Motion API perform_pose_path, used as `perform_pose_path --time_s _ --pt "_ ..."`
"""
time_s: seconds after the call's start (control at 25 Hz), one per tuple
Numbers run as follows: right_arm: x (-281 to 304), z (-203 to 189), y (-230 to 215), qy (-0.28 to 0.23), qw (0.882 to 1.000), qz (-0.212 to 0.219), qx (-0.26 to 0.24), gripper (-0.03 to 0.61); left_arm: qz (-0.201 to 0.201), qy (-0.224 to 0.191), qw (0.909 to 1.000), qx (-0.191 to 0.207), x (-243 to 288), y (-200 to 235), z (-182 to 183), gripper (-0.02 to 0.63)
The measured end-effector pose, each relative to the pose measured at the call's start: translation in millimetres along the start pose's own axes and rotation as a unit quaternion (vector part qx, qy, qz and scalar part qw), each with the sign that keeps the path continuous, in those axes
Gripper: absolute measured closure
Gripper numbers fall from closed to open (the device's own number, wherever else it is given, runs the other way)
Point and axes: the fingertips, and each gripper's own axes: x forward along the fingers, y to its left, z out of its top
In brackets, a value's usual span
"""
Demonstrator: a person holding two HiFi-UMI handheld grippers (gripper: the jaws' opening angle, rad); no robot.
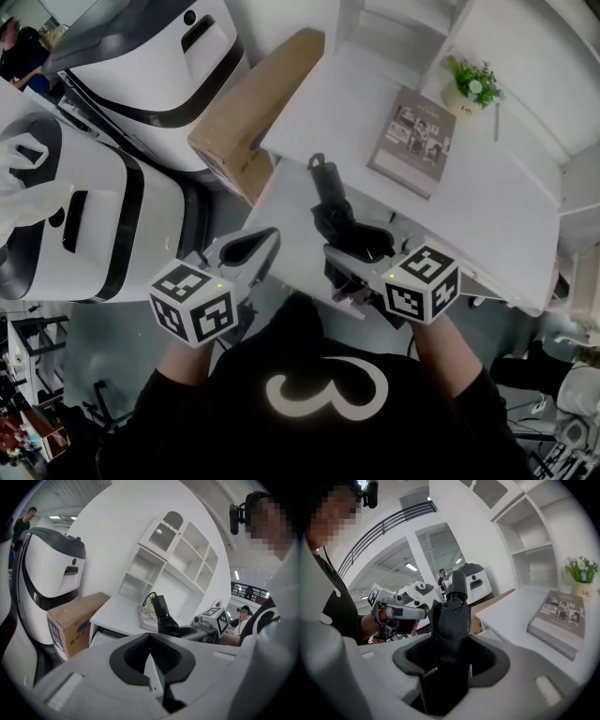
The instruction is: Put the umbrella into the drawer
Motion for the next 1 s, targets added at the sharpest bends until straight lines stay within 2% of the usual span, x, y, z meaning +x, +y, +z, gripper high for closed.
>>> perform_pose_path --time_s 0.32,0.56,1.0 --pt "51.3 -46.5 -24.2 0.089 0.996 0.002 0.004 0.350 0.012 0.019 0.9993 -0.031 8.8 28.7 -20.9 0.607" --pt "86.3 -80.8 -38.6 0.137 0.990 0.012 0.008 0.350 0.030 0.028 0.9980 -0.048 10.9 52.1 -35.7 0.607" --pt "136.8 -136.8 -72.8 0.219 0.976 -0.004 -0.008 0.350 0.031 0.046 0.9966 -0.061 16.8 70.0 -57.5 0.607"
